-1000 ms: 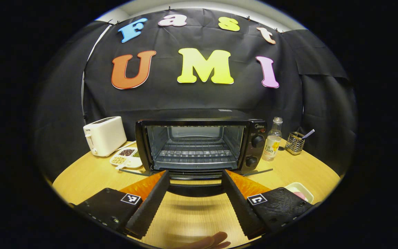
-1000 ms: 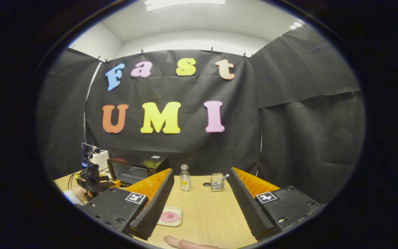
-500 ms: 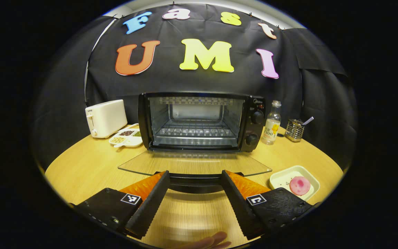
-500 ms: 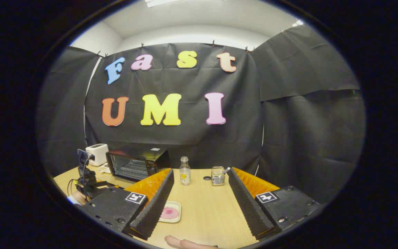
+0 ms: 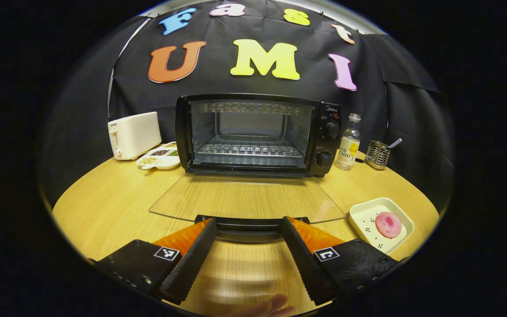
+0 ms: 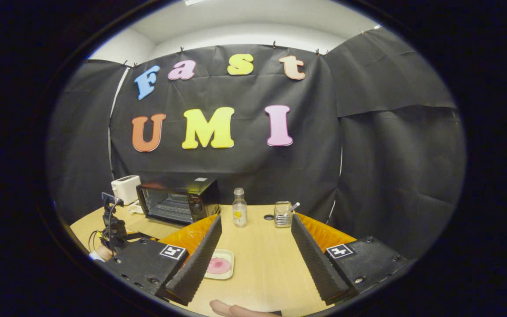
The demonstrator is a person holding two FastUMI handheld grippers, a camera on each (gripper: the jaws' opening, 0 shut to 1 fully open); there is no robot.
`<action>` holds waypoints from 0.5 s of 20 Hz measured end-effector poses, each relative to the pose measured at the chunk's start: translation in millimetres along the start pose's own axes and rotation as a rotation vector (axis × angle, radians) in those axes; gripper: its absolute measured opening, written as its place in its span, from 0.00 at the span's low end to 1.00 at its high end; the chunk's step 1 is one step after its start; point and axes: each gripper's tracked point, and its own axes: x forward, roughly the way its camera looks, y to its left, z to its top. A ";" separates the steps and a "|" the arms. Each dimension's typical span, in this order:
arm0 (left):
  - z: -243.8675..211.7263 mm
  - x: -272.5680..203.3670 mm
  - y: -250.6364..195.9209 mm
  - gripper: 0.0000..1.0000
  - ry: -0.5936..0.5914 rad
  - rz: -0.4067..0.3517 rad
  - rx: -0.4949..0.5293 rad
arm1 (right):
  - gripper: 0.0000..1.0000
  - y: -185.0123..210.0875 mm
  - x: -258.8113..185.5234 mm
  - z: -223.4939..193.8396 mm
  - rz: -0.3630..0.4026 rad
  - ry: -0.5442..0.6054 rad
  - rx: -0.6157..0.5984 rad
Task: Open the electric oven with the left hand, put the food in, and close the electric oven.
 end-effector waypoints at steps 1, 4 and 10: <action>2.0 -5.7 -7.0 0.95 0.001 -0.018 -0.018 | 0.97 0.1 4.9 -8.7 0.001 0.038 -0.012; 30.2 -30.6 -15.2 0.95 -0.069 -0.025 -0.008 | 0.97 -1.9 29.5 -29.9 0.020 0.141 -0.022; 99.8 -97.8 -20.2 0.95 -0.246 0.049 0.054 | 1.00 17.7 81.9 -104.1 0.121 0.454 0.002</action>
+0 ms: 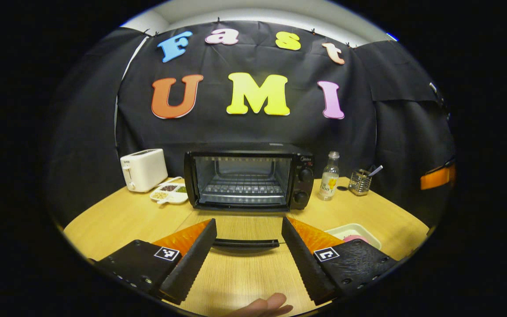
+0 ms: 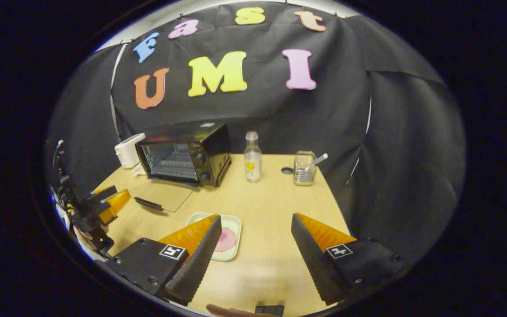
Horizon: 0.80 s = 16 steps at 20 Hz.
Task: Open the electric oven with the left hand, put the food in, and close the electric oven.
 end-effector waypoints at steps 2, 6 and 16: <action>20.1 -16.1 3.3 0.95 -0.037 0.025 0.006 | 0.98 -0.3 25.2 -17.5 0.026 0.113 0.026; 52.1 -45.6 17.3 0.95 -0.069 0.095 0.038 | 0.90 -1.7 67.5 -36.7 0.051 0.256 0.064; 111.1 -94.9 44.9 0.95 -0.168 0.174 -0.009 | 0.51 23.3 136.2 -82.8 0.126 0.560 0.111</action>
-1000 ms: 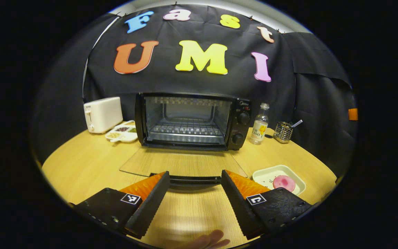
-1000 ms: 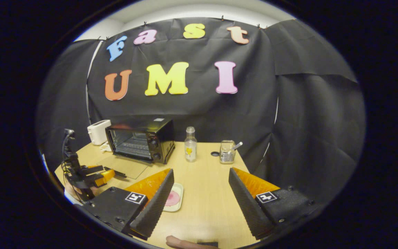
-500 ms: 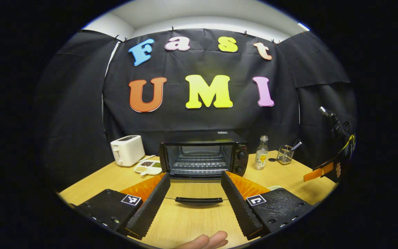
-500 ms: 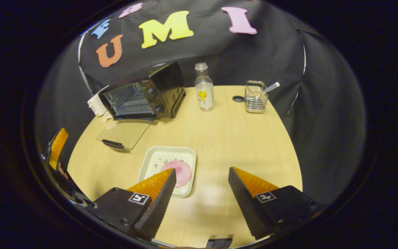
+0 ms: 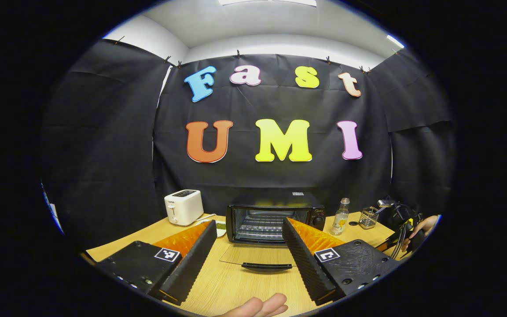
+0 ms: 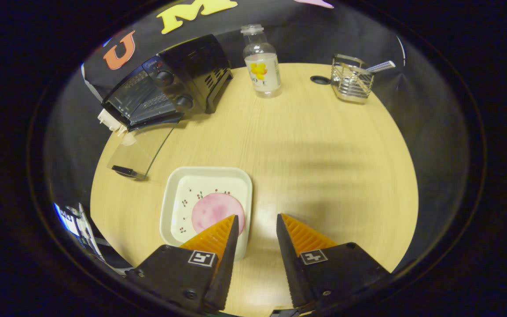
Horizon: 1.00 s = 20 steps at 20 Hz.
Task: Open the electric oven with the left hand, put the food in, and close the electric oven.
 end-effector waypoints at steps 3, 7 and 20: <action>8.2 -4.5 2.5 0.95 -0.014 0.005 0.001 | 0.28 12.0 14.8 -7.9 0.077 0.081 0.023; 11.7 -9.6 0.9 0.95 -0.011 -0.004 -0.013 | 0.02 15.3 16.8 -5.1 0.213 0.159 0.126; 19.5 -44.1 19.0 0.95 -0.019 -0.006 0.010 | 0.04 10.0 -0.9 -11.2 0.325 0.077 0.316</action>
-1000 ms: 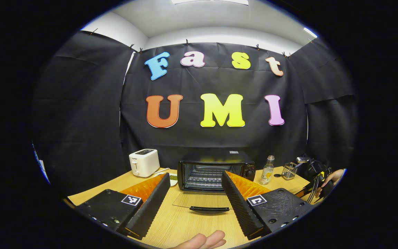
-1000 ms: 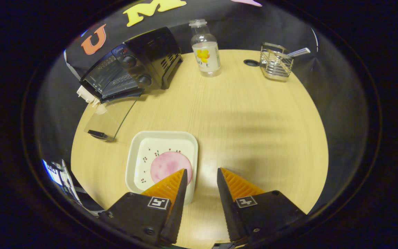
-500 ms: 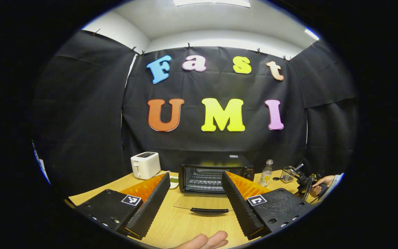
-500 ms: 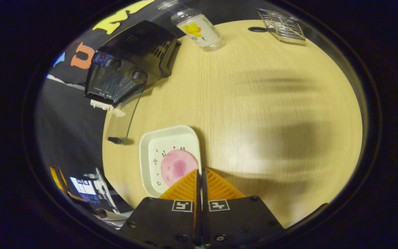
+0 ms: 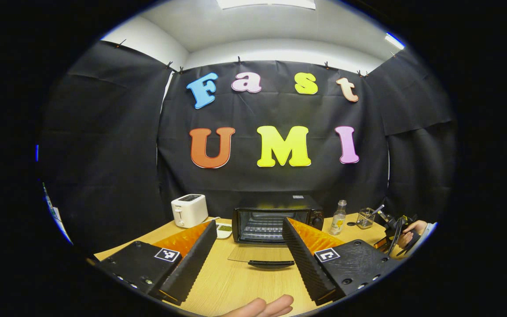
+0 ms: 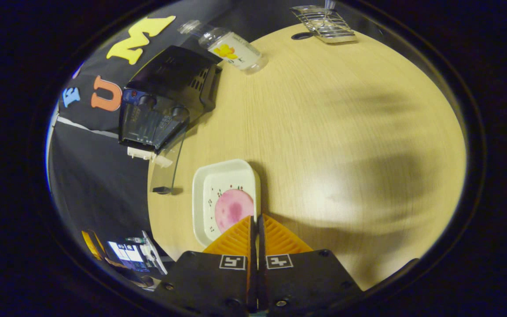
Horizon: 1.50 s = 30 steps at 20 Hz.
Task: Open the electric oven with the left hand, put the food in, and close the electric oven.
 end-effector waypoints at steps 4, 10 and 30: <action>-1.2 -12.1 1.9 0.95 -0.005 -0.023 -0.022 | 0.01 4.3 -30.7 -8.0 -0.018 -0.051 -0.018; 3.8 -25.5 12.4 0.95 -0.015 -0.031 -0.038 | 0.00 21.0 -79.4 -20.3 0.019 -0.115 0.038; -5.2 -34.7 93.7 0.95 0.020 0.049 -0.044 | 0.01 197.0 -22.6 3.2 0.167 -0.168 0.051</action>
